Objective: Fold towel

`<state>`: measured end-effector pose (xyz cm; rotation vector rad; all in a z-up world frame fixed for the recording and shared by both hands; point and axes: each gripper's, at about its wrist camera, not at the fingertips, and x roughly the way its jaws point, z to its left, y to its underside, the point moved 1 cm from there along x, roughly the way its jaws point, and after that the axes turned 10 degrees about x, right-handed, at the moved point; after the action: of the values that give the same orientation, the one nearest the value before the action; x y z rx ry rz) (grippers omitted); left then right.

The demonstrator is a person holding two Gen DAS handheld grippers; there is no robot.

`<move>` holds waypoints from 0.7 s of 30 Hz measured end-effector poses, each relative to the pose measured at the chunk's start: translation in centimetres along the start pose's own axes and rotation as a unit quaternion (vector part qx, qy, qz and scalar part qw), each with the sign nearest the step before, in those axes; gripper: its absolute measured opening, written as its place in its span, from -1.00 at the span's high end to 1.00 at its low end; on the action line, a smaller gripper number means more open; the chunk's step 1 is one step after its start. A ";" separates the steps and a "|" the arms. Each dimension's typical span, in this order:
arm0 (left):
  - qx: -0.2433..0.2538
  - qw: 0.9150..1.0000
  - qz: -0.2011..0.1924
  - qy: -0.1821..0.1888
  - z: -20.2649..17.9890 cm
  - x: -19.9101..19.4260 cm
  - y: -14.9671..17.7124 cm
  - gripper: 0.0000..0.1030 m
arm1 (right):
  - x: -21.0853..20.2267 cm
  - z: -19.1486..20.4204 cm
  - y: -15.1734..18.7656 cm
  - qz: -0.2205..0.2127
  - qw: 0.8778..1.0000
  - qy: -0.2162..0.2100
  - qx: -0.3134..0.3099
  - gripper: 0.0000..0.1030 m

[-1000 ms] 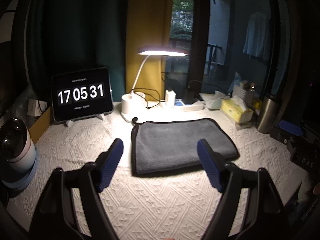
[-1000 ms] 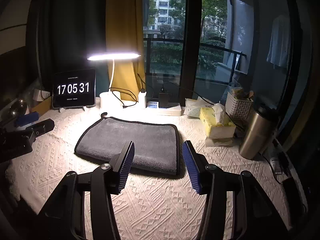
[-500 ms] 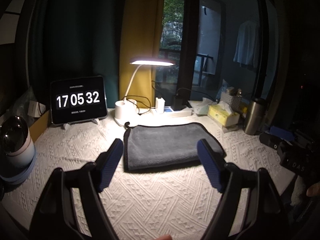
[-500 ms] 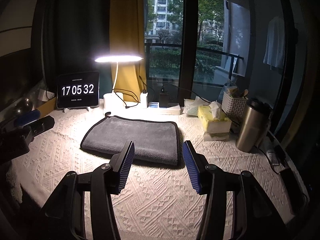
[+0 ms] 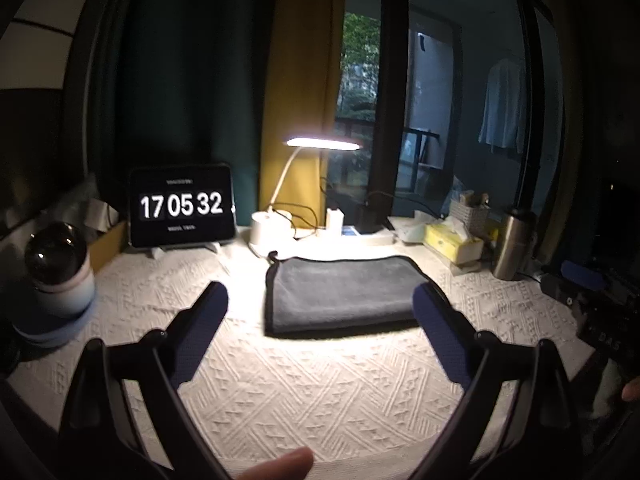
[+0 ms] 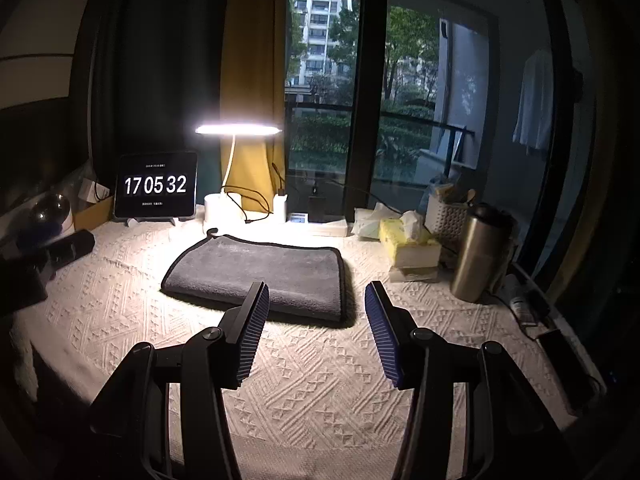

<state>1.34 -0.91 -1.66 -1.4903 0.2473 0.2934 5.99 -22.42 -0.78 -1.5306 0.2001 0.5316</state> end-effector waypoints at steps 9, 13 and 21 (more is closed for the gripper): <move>0.015 1.000 -0.024 0.001 -0.1 -1.7 0.1 -0.84 | -1.8 0.4 0.5 -0.011 1.000 -0.002 -0.002 -0.10; 0.015 1.000 -0.024 0.000 0.0 -1.9 0.0 -0.84 | -2.0 0.4 0.5 -0.012 1.000 -0.003 0.000 -0.11; 0.011 1.000 -0.020 0.002 0.2 -1.9 0.2 -0.84 | -2.0 0.5 0.5 -0.011 1.000 -0.003 -0.001 -0.11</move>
<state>-0.56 -0.75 -1.18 -1.4723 0.2226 0.2556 3.92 -22.41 -0.36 -1.5307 0.1793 0.5191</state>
